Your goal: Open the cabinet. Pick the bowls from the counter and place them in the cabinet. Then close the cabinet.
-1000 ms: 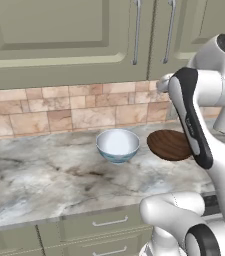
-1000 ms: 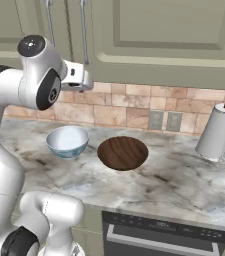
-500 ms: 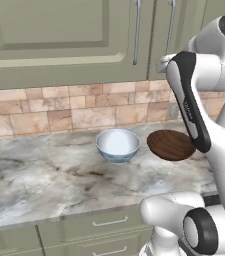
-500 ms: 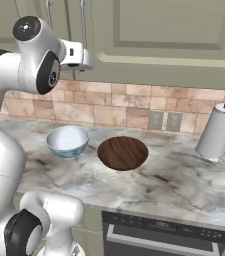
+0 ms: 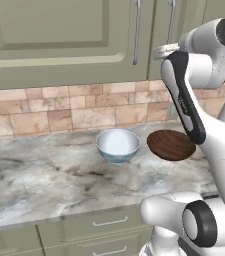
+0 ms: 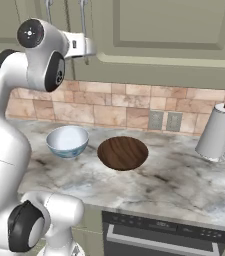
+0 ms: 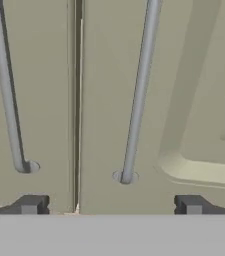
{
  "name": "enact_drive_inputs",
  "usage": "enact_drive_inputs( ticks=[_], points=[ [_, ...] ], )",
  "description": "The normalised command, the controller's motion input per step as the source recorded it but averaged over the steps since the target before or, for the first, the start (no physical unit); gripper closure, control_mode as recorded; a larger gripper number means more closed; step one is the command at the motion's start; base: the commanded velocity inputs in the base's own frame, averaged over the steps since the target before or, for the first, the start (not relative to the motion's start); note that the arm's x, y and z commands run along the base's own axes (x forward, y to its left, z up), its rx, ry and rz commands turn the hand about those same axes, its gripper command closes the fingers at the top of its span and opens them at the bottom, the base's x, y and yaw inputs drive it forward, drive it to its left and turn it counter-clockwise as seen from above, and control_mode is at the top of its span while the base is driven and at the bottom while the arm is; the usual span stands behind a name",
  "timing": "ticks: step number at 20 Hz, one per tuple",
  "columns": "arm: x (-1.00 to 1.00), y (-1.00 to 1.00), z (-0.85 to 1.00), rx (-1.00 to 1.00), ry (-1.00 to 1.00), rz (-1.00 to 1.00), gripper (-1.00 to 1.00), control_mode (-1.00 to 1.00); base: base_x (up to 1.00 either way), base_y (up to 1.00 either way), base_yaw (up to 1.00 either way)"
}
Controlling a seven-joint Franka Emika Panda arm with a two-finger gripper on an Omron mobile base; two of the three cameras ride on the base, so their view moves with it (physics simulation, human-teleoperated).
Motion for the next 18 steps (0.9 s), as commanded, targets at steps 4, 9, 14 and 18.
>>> enact_drive_inputs(
  ticks=[4,9,14,18],
  points=[
    [0.55,-0.05,0.0,0.0,-0.21,0.0,-1.0,-1.0,0.0,0.0,0.0],
    [0.54,-0.23,0.11,0.0,-0.01,0.0,-1.0,-1.0,0.0,0.0,0.0],
    [0.47,-0.22,0.07,0.0,0.0,0.0,-1.0,-1.0,0.0,0.0,0.0],
    [0.53,-0.04,0.0,0.01,0.0,0.0,-1.0,-1.0,0.0,0.0,0.0]
  ],
)
